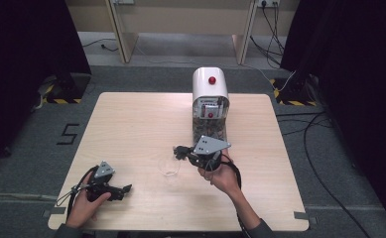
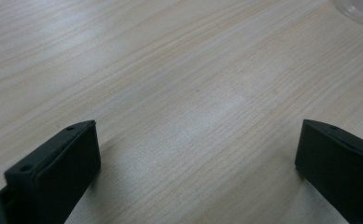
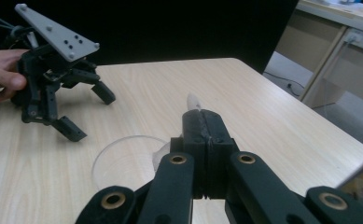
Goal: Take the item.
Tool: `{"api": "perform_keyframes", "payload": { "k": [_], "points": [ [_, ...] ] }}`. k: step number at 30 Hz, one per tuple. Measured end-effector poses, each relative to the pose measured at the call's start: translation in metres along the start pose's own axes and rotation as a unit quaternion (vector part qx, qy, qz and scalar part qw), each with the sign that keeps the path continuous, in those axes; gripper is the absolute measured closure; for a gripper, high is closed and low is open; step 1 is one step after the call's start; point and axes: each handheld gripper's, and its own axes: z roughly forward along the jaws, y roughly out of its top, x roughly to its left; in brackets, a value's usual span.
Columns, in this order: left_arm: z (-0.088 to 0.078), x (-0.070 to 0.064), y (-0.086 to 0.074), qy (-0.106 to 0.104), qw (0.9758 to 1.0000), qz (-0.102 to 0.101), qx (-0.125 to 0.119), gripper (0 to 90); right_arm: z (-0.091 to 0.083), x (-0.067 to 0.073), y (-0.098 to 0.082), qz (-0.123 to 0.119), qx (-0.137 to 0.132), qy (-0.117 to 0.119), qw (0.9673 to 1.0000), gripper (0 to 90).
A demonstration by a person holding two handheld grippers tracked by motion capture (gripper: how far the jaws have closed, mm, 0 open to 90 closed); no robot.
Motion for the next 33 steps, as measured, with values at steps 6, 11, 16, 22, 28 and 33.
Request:
{"api": "perform_keyframes", "payload": {
  "k": [6, 11, 16, 22, 28, 33],
  "points": [
    [0.000, 0.000, 0.000, 0.000, 1.0000, 0.000, 0.000, 0.0, 0.008, 0.007, -0.002, -0.003, 0.006, 0.016, 0.9999, 90.0],
    [0.000, 0.000, 0.000, 0.000, 1.0000, 0.000, 0.000, 0.0, 0.014, 0.012, -0.003, -0.008, 0.011, 0.024, 0.9996, 90.0],
    [0.000, 0.000, 0.000, 0.000, 1.0000, 0.000, 0.000, 0.0, 0.018, 0.014, -0.005, -0.009, 0.018, 0.029, 0.9994, 90.0],
    [0.000, 0.000, 0.000, 0.000, 1.0000, 0.000, 0.000, 0.0, 0.023, 0.017, -0.007, -0.010, 0.022, 0.034, 0.9991, 90.0],
    [0.000, 0.000, 0.000, 0.000, 1.0000, 0.000, 0.000, 0.0, 0.025, 0.019, -0.009, -0.014, 0.029, 0.037, 0.9988, 90.0],
    [0.000, 0.000, 0.000, 0.000, 1.0000, 0.000, 0.000, 0.0, 0.028, 0.018, -0.011, -0.017, 0.031, 0.039, 0.9986, 90.0]
  ]
}}
